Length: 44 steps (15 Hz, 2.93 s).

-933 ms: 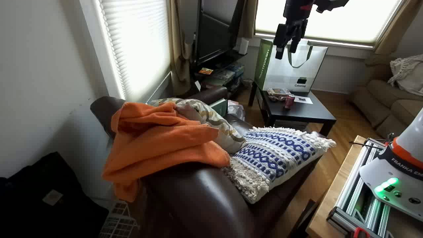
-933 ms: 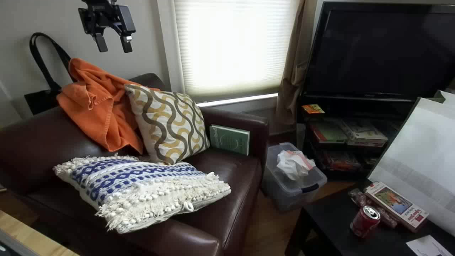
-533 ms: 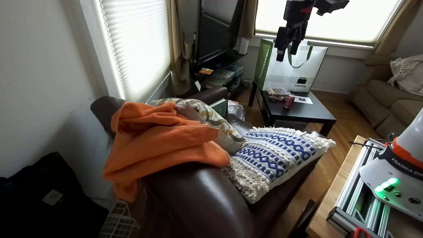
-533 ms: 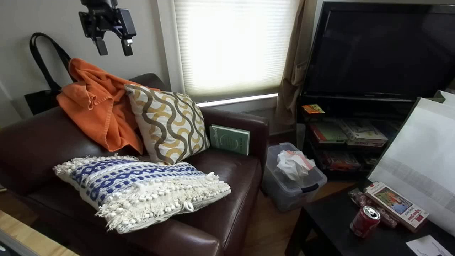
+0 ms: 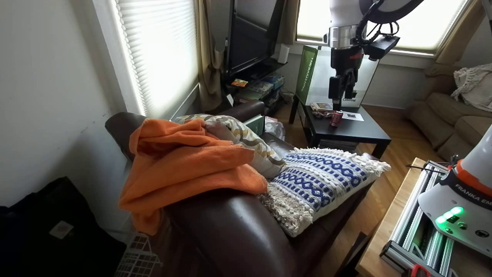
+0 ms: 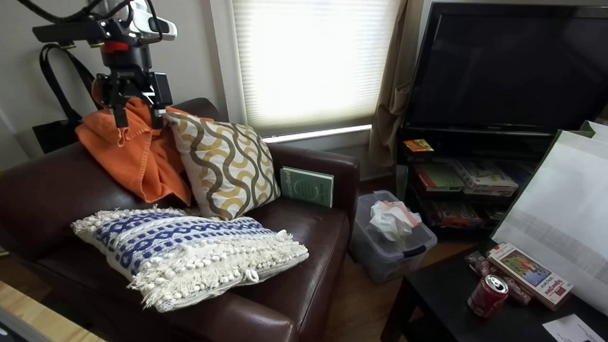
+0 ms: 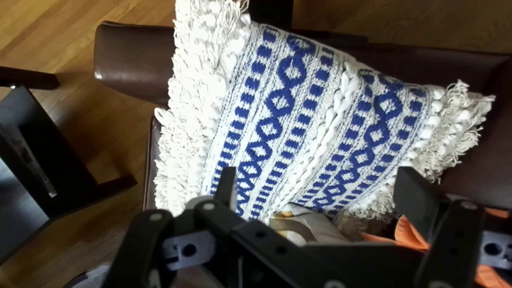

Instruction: Stack up the pillows on the sofa

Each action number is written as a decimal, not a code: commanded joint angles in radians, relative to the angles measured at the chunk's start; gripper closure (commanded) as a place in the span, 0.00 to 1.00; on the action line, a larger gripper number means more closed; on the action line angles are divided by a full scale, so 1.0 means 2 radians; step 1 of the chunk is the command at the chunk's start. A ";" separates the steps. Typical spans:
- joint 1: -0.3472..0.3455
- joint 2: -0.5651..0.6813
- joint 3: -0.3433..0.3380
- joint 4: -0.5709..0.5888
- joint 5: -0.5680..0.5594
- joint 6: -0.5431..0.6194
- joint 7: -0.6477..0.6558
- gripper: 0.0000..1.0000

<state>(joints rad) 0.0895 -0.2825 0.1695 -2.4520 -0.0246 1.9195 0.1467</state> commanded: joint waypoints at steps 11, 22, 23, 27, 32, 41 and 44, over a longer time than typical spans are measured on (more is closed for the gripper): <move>0.006 0.036 0.001 0.026 -0.017 -0.012 -0.002 0.00; 0.086 0.258 0.055 0.095 -0.039 -0.011 -0.101 0.00; 0.092 0.272 0.059 0.103 -0.039 -0.017 -0.115 0.00; 0.096 0.270 0.057 0.095 -0.032 -0.002 -0.104 0.00; 0.107 0.304 0.057 0.114 -0.058 -0.006 -0.099 0.00; 0.185 0.401 0.087 0.153 -0.105 0.018 -0.089 0.00; 0.222 0.429 0.076 0.171 -0.160 0.007 -0.069 0.00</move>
<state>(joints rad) 0.4735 0.5080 0.3429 -2.1575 -0.2481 1.9507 -0.0321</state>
